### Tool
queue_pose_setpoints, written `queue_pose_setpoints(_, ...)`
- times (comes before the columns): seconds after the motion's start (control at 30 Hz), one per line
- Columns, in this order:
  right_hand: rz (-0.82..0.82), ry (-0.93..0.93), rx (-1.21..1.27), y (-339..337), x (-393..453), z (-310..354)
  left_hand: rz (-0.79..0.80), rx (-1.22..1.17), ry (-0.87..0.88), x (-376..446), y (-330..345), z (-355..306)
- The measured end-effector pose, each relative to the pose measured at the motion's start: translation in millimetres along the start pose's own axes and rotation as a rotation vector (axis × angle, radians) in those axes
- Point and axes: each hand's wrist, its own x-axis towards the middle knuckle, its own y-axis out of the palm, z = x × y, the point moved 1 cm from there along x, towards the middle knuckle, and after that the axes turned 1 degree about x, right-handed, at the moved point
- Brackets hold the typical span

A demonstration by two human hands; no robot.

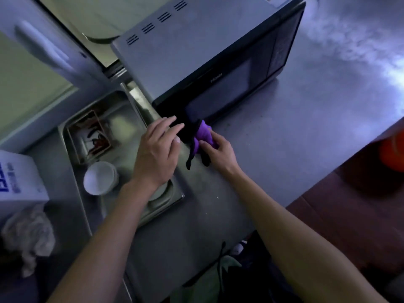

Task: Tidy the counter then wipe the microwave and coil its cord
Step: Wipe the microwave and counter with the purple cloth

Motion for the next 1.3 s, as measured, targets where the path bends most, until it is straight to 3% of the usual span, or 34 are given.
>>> queue_pose_setpoints(0.33, 0.176, -0.11, -0.684, -29.5, -10.0, -38.2, 0.151, -0.218, -0.364, -46.4, 50.7, -12.3)
queue_pose_setpoints(0.63, 0.406, -0.317, -1.01, -59.6, 0.7, -59.6, 0.239, -0.286, -0.562, -59.7, 94.6, -34.2)
queue_pose_setpoints(0.77, 0.537, -0.391, -1.159, -68.7, 8.2, -64.8, 0.353, -0.251, -0.643, -67.6, 121.1, -42.3)
queue_pose_setpoints(0.93, 0.62, -0.396, -1.271, -68.6, 21.2, -68.4, 0.52, -0.12, -0.626, -70.6, 144.8, -48.9)
queue_pose_setpoints(1.3, 0.653, -0.399, -1.393, -55.0, 69.1, -64.8, 0.539, -0.049, -0.59, -49.5, 164.0, -32.6)
